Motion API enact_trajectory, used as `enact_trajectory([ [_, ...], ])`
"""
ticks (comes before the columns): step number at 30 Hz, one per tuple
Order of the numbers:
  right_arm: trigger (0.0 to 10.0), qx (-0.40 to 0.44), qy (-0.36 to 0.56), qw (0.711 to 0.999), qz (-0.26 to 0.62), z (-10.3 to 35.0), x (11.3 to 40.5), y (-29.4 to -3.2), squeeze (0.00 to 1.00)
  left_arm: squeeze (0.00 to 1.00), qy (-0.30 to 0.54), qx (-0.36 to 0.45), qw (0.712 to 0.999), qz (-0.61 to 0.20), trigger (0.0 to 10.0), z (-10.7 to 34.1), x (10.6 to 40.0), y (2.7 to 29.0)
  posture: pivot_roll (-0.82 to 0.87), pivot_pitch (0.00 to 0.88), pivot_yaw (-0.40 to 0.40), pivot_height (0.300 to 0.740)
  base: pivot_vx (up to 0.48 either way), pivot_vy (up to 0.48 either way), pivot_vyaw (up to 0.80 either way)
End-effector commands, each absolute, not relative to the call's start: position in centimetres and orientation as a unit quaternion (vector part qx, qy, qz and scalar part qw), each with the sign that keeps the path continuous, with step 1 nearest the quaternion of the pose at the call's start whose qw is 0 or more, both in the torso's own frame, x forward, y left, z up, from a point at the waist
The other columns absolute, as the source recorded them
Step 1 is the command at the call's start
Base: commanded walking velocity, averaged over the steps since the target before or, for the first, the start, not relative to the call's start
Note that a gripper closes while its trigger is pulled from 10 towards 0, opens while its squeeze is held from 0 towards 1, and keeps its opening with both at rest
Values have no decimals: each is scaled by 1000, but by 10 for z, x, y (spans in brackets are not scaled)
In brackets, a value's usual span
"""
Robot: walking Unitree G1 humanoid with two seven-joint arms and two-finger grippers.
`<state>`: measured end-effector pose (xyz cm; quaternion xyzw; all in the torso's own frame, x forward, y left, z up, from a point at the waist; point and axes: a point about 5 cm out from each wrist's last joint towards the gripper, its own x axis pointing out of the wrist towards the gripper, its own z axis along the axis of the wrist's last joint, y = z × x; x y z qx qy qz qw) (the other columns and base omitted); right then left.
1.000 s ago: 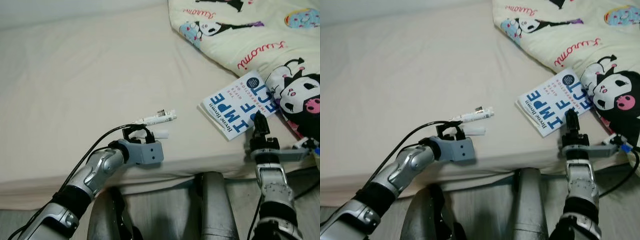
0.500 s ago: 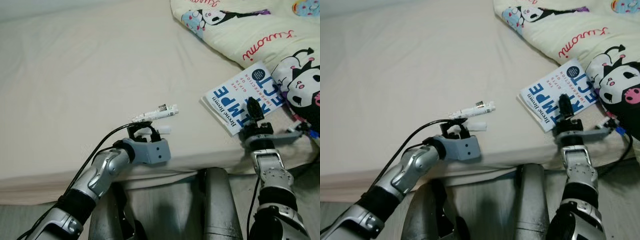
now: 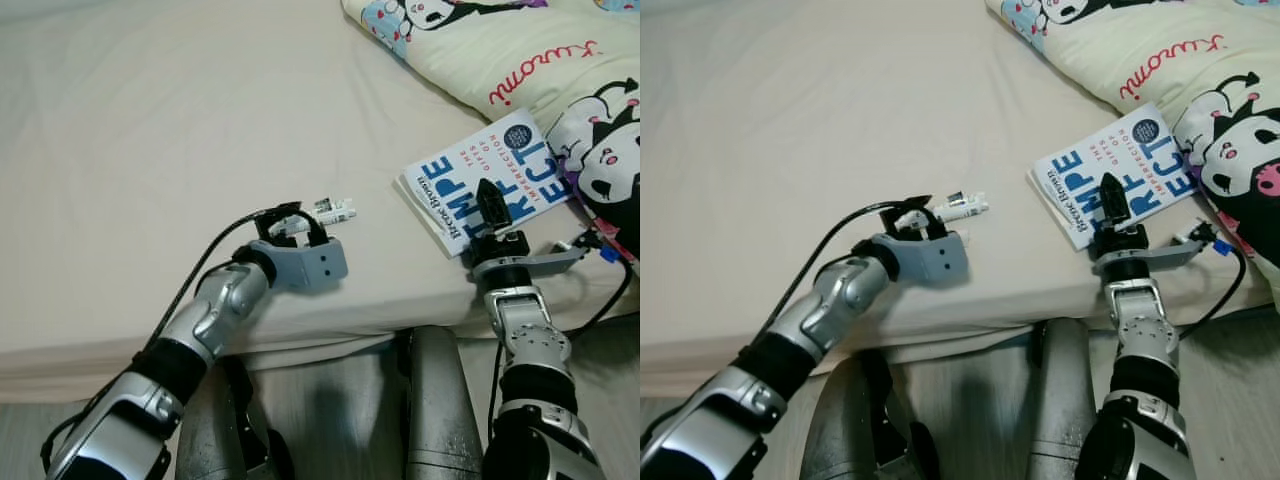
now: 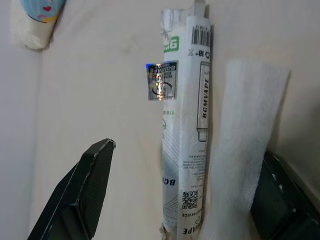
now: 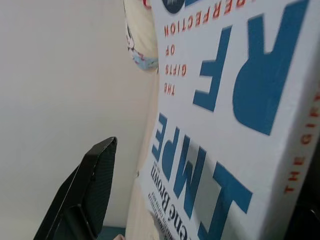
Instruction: Clean up the room
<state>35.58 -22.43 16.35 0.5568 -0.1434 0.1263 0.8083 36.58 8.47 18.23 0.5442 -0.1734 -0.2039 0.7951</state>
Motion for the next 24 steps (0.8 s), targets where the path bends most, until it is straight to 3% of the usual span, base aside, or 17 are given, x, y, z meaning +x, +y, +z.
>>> enact_trajectory([
  [1,10000,589,-50,797,124,127,352,-196,0,0,-133,561,790,-208,10000,166,366,99,5,520,203,485,0,0,0],
  [7,10000,592,-57,793,132,133,351,-189,0,0,-46,574,780,-244,10000,137,367,107,-21,524,208,485,0,0,0],
  [8,1922,592,-67,790,145,137,350,-186,0,0,-32,568,787,-241,0,132,369,109,-25,526,209,485,0,0,0],
  [12,1922,591,-80,787,159,143,348,-183,0,0,-19,560,793,-240,0,129,371,110,-29,524,209,485,0,0,0],
  [13,0,584,-88,790,165,146,345,-181,0,0,-19,555,797,-237,0,131,374,106,-34,520,207,485,0,0,0],
  [18,0,581,-104,789,169,151,341,-181,0,0,-18,544,806,-232,0,130,376,97,-53,507,205,485,0,0,0],
  [24,0,576,-118,789,176,158,341,-185,0,0,-6,543,810,-222,0,123,376,103,-84,474,200,485,0,0,0],
])
